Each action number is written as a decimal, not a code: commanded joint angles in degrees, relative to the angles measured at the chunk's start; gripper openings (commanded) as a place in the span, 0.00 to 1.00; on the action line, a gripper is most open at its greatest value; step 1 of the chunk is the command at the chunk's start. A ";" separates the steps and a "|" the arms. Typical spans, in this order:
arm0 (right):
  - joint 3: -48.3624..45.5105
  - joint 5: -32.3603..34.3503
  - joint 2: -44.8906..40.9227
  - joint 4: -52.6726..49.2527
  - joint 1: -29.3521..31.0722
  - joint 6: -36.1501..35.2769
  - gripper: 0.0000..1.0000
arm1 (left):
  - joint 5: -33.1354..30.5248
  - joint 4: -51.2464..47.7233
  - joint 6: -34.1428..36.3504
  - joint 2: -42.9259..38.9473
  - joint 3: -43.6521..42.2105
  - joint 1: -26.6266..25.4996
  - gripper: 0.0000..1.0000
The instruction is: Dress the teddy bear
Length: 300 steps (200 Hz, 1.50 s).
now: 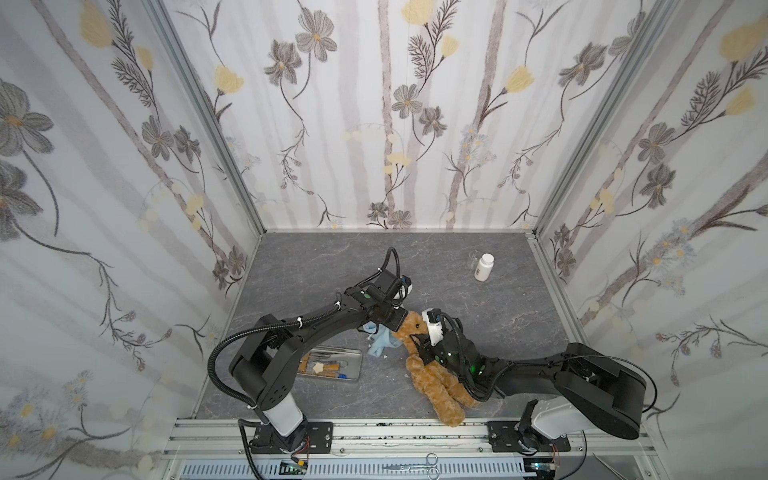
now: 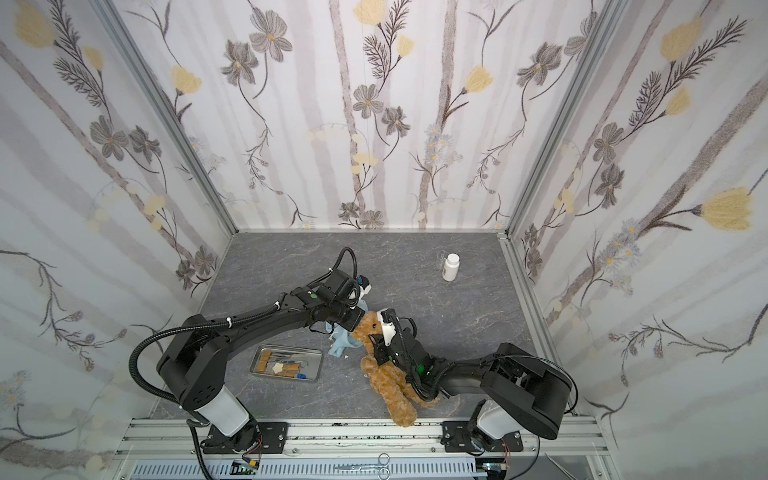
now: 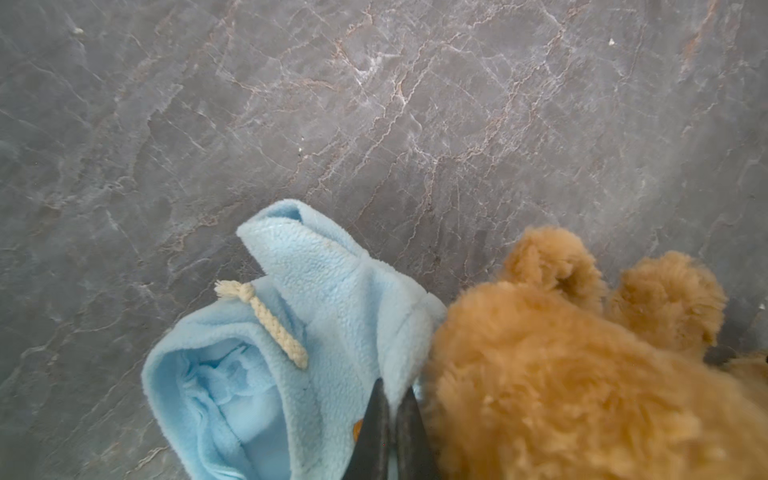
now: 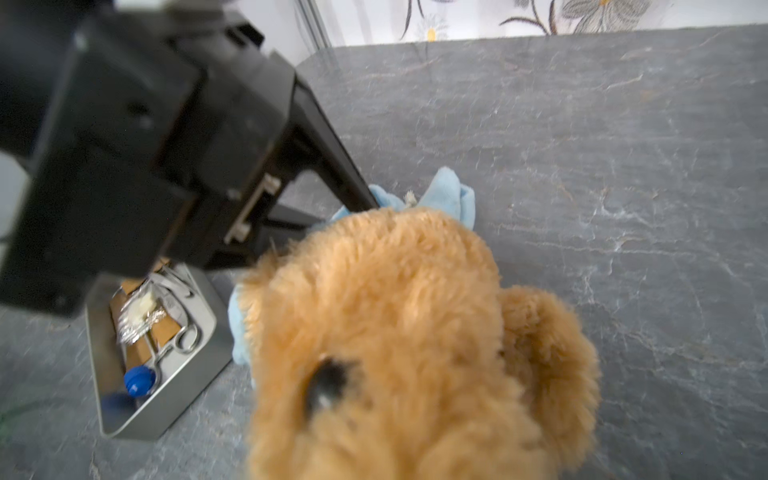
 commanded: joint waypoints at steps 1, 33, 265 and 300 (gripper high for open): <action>2.96 7.07 2.80 -2.53 1.39 1.51 0.07 | 5.15 0.09 -4.78 -0.93 -0.09 0.67 0.00; 2.63 8.40 6.40 0.68 4.28 0.41 0.07 | 11.06 1.02 -10.57 -0.22 1.86 1.94 0.00; -7.27 -13.36 16.71 29.24 2.51 -24.11 0.06 | 25.69 5.33 -20.93 2.62 3.72 1.44 0.00; -8.52 -11.76 18.31 32.14 0.45 -18.19 0.06 | 27.70 7.56 -23.60 -0.33 -0.64 1.17 0.00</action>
